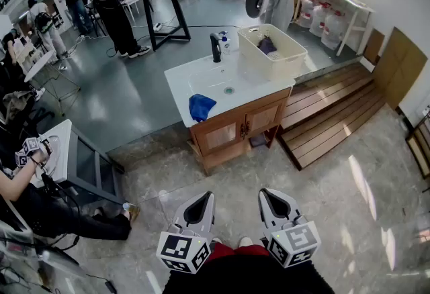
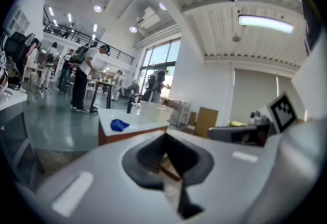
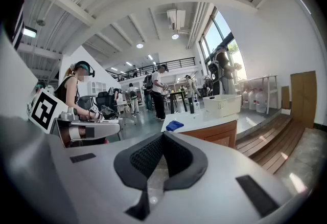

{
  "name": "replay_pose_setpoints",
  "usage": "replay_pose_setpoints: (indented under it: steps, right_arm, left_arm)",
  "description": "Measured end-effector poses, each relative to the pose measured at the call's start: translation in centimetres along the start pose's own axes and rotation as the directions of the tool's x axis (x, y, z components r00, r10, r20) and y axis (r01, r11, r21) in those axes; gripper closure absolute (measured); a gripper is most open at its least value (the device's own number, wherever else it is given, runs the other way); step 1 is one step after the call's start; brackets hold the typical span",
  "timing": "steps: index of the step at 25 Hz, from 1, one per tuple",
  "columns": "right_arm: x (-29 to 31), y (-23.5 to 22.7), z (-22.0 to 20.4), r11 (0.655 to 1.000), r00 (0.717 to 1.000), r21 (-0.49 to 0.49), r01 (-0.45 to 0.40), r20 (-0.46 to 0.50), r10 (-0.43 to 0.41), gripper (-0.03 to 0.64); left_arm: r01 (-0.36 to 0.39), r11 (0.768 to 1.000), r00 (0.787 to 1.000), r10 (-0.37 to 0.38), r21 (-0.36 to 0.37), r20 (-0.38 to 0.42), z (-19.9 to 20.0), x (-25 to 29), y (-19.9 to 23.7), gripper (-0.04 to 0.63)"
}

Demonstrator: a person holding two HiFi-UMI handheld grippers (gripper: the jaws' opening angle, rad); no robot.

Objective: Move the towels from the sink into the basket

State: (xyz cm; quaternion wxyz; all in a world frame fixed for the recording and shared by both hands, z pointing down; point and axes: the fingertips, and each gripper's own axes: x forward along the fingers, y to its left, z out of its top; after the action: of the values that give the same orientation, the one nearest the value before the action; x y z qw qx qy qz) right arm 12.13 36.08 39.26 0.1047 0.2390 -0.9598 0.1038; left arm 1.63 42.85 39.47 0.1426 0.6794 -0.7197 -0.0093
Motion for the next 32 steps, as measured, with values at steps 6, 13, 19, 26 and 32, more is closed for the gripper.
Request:
replay_pose_setpoints:
  steps: [6, 13, 19, 26, 32]
  right_arm:
    - [-1.3, -1.4, 0.4, 1.0, 1.0, 0.004, 0.019, 0.016, -0.019, 0.609]
    - [-1.8, -3.0, -0.3, 1.0, 1.0, 0.006, 0.022, 0.017, -0.022, 0.609]
    - [-2.3, -4.3, -1.1, 1.0, 1.0, 0.012, 0.027, 0.008, -0.027, 0.609]
    - [-2.6, -5.6, -0.6, 1.0, 1.0, 0.015, 0.022, 0.013, -0.022, 0.609]
    - [-3.1, -5.8, 0.0, 1.0, 1.0, 0.013, 0.016, 0.024, -0.017, 0.609]
  left_arm:
    - [-0.001, 1.0, 1.0, 0.001, 0.011, 0.007, -0.1, 0.2, -1.2, 0.592]
    - [0.003, 1.0, 1.0, -0.003, 0.01, -0.015, -0.6, 1.6, -2.6, 0.592]
    - [-0.008, 0.999, 1.0, 0.009, 0.039, -0.027, -0.9, 2.2, -3.8, 0.591]
    - [-0.036, 0.998, 0.999, 0.037, 0.059, -0.018, -0.3, 2.4, -4.4, 0.591]
    - [-0.057, 0.996, 0.998, 0.058, 0.065, -0.007, 0.1, 2.3, -4.5, 0.591]
